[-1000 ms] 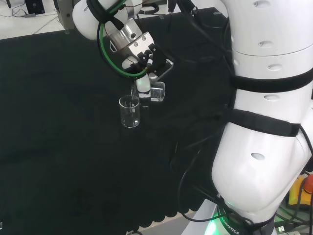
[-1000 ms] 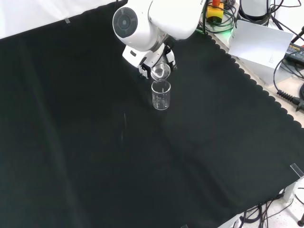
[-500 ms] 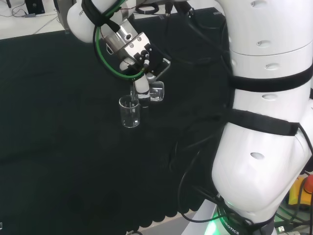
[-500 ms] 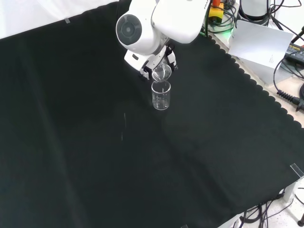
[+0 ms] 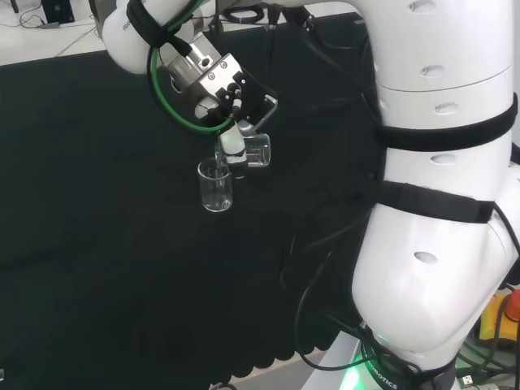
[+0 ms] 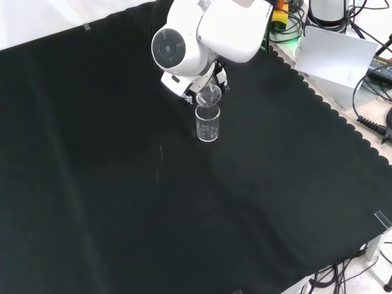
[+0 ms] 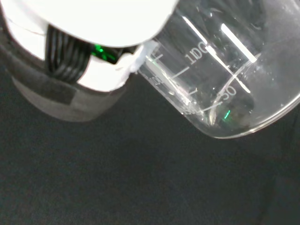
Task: Pour the water from the handheld beaker into the one on the table.
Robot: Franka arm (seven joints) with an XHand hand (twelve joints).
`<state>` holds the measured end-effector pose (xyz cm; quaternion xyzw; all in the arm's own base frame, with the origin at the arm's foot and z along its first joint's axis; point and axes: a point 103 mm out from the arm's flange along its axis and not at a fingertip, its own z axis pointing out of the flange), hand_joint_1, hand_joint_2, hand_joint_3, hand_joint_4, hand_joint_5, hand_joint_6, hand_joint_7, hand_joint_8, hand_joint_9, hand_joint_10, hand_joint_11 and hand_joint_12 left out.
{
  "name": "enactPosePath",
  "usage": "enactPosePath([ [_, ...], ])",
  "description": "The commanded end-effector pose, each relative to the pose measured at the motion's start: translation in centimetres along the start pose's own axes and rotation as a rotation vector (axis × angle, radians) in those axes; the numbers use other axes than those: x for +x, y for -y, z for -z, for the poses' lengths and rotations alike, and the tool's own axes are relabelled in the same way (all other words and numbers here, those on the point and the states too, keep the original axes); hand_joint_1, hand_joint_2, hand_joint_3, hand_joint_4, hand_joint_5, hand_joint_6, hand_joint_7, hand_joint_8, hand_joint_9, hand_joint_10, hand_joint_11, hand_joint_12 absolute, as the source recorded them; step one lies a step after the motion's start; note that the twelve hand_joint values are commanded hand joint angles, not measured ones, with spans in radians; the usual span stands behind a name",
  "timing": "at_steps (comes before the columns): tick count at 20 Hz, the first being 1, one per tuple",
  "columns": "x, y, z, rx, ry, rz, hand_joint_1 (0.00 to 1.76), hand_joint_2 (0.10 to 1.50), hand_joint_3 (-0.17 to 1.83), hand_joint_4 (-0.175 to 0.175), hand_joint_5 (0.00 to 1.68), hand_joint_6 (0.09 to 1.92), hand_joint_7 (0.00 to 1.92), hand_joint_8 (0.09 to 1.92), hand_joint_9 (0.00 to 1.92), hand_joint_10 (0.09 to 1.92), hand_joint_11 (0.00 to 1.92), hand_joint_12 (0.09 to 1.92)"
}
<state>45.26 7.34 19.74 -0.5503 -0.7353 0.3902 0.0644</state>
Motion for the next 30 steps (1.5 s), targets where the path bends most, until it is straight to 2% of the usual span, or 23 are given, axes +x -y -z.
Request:
enactPosePath([
  [1, 0.29, -0.12, 0.13, 0.022, 0.026, -0.006, 1.33, 0.65, 0.56, -0.175, 1.46, 0.24, 1.57, 0.09, 1.86, 0.09, 1.51, 0.55],
  [22, 0.45, 0.29, 0.99, 0.061, 0.067, -0.035, 1.33, 0.65, 0.55, -0.175, 1.45, 0.25, 1.56, 0.11, 1.86, 0.09, 1.51, 0.55],
  [30, 0.58, 0.01, 1.13, 0.111, 0.082, -0.044, 1.33, 0.65, 0.55, -0.175, 1.45, 0.26, 1.56, 0.12, 1.86, 0.09, 1.51, 0.55],
])
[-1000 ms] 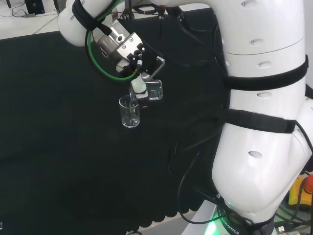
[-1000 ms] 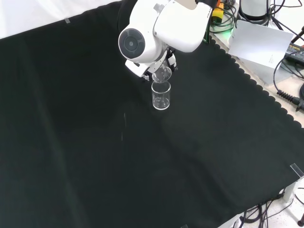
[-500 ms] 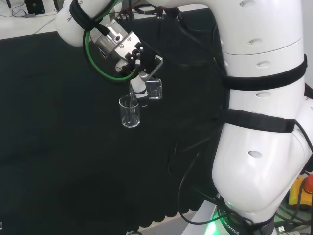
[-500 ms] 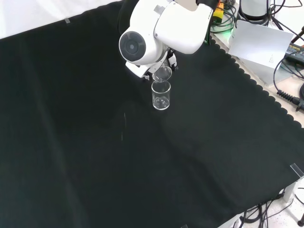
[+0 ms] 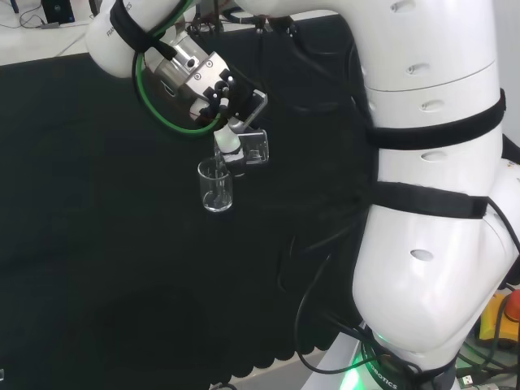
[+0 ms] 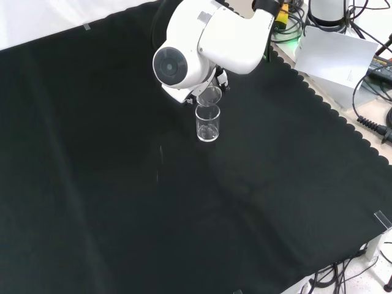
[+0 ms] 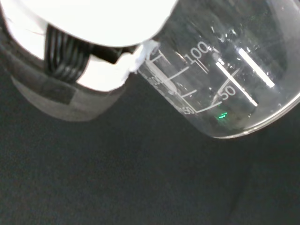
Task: Pour the water from the handheld beaker into the one on the table.
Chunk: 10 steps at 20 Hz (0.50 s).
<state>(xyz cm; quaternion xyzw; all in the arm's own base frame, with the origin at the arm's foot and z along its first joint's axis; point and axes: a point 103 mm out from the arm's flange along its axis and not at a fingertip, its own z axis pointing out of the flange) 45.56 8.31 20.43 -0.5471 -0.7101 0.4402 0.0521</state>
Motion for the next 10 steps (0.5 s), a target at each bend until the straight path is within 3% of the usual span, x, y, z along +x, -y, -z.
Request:
enactPosePath([
  [1, 0.12, -0.11, 0.06, 0.033, 0.011, -0.005, 1.33, 0.65, 0.55, -0.175, 1.45, 0.26, 1.56, 0.12, 1.86, 0.09, 1.52, 0.55],
  [10, 0.60, -0.05, 0.42, 0.041, 0.032, -0.020, 1.33, 0.66, 0.55, -0.175, 1.45, 0.26, 1.55, 0.12, 1.86, 0.09, 1.52, 0.55],
])
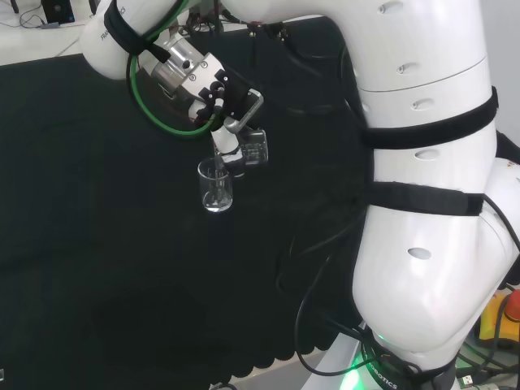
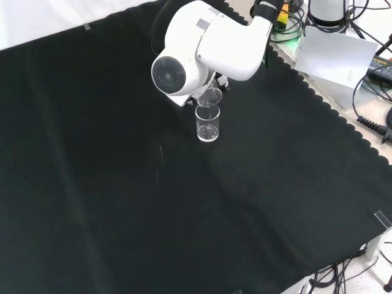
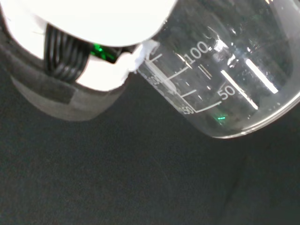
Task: Pour the water from the handheld beaker into the one on the table.
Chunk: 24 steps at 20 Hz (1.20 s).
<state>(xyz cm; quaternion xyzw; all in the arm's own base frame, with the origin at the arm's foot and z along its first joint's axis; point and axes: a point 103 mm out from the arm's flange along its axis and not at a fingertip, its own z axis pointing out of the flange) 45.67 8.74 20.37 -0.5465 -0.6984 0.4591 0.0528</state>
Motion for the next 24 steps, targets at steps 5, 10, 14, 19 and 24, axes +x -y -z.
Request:
enactPosePath([
  [5, 0.57, 0.11, 0.22, 0.007, 0.034, -0.008, 1.33, 0.66, 0.55, -0.175, 1.45, 0.26, 1.55, 0.13, 1.86, 0.09, 1.52, 0.55],
  [10, 0.96, 0.20, 0.49, 0.022, 0.059, -0.013, 1.33, 0.66, 0.55, -0.175, 1.45, 0.27, 1.55, 0.14, 1.86, 0.09, 1.52, 0.54],
  [14, 1.01, 0.37, 0.53, 0.022, 0.059, -0.015, 1.33, 0.66, 0.55, -0.175, 1.45, 0.27, 1.54, 0.14, 1.86, 0.09, 1.52, 0.54],
  [19, 1.03, 0.29, 0.46, 0.023, 0.058, -0.013, 1.33, 0.66, 0.55, -0.175, 1.44, 0.27, 1.54, 0.14, 1.86, 0.09, 1.52, 0.54],
  [24, 0.90, 0.45, 0.49, 0.000, 0.041, -0.007, 1.33, 0.66, 0.55, -0.175, 1.44, 0.27, 1.54, 0.15, 1.86, 0.09, 1.52, 0.54],
])
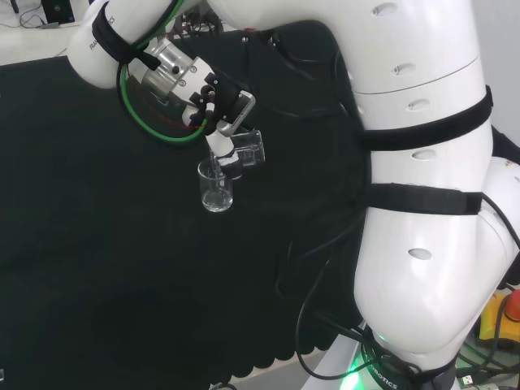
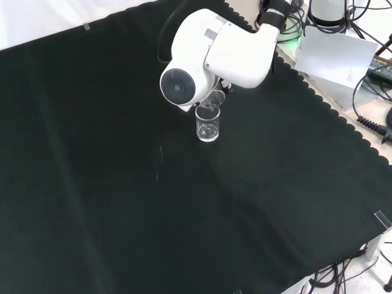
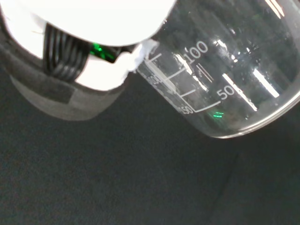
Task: Pour the water from the handheld beaker into the one on the table.
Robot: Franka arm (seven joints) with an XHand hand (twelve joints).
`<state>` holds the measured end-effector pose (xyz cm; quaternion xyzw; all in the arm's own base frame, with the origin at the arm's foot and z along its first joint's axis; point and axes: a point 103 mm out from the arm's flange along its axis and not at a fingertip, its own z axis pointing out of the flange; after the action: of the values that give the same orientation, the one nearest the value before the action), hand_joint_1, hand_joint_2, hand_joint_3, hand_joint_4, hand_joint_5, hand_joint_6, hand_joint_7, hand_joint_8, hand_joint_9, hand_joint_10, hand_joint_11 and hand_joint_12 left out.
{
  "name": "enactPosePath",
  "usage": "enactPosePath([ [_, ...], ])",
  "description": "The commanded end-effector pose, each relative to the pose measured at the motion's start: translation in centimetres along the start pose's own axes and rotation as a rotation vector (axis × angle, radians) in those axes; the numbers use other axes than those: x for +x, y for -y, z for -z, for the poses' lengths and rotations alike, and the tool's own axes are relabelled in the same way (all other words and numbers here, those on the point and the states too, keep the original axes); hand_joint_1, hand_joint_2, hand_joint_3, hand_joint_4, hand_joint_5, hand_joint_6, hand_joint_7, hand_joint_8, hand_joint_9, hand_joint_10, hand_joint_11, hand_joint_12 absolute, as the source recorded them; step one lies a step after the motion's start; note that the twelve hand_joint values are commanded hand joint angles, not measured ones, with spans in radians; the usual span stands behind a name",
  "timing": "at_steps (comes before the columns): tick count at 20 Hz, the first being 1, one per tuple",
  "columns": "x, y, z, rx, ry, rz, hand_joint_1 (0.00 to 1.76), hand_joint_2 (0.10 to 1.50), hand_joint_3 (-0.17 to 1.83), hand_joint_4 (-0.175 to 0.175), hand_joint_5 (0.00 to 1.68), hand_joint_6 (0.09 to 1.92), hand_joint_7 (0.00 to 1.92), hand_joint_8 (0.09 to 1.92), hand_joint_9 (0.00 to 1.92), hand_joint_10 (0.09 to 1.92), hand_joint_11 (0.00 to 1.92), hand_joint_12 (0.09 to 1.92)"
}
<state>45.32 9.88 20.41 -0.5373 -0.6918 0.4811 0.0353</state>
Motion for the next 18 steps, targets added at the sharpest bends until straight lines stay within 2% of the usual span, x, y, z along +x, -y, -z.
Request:
enactPosePath([
  [1, -0.2, 0.2, 0.0, -0.027, -0.022, 0.007, 1.33, 0.66, 0.55, -0.175, 1.44, 0.27, 1.54, 0.15, 1.86, 0.09, 1.52, 0.54],
  [4, -0.5, 0.3, -0.1, -0.062, -0.044, 0.009, 1.33, 0.66, 0.55, -0.175, 1.44, 0.27, 1.54, 0.15, 1.86, 0.09, 1.52, 0.54],
  [6, -1.0, 0.5, -0.3, -0.093, -0.094, 0.017, 1.33, 0.66, 0.55, -0.175, 1.44, 0.27, 1.54, 0.16, 1.86, 0.09, 1.52, 0.54],
  [10, -1.7, 0.9, -0.8, -0.206, -0.126, 0.038, 1.33, 0.66, 0.55, -0.175, 1.44, 0.28, 1.53, 0.16, 1.86, 0.09, 1.52, 0.54],
  [14, -2.6, 1.3, -1.8, -0.301, -0.191, 0.076, 1.33, 0.66, 0.55, -0.175, 1.44, 0.28, 1.53, 0.17, 1.86, 0.09, 1.52, 0.54],
  [18, -3.8, 1.6, -2.6, -0.370, -0.276, 0.104, 1.32, 0.66, 0.55, -0.175, 1.44, 0.28, 1.53, 0.17, 1.86, 0.09, 1.52, 0.54],
])
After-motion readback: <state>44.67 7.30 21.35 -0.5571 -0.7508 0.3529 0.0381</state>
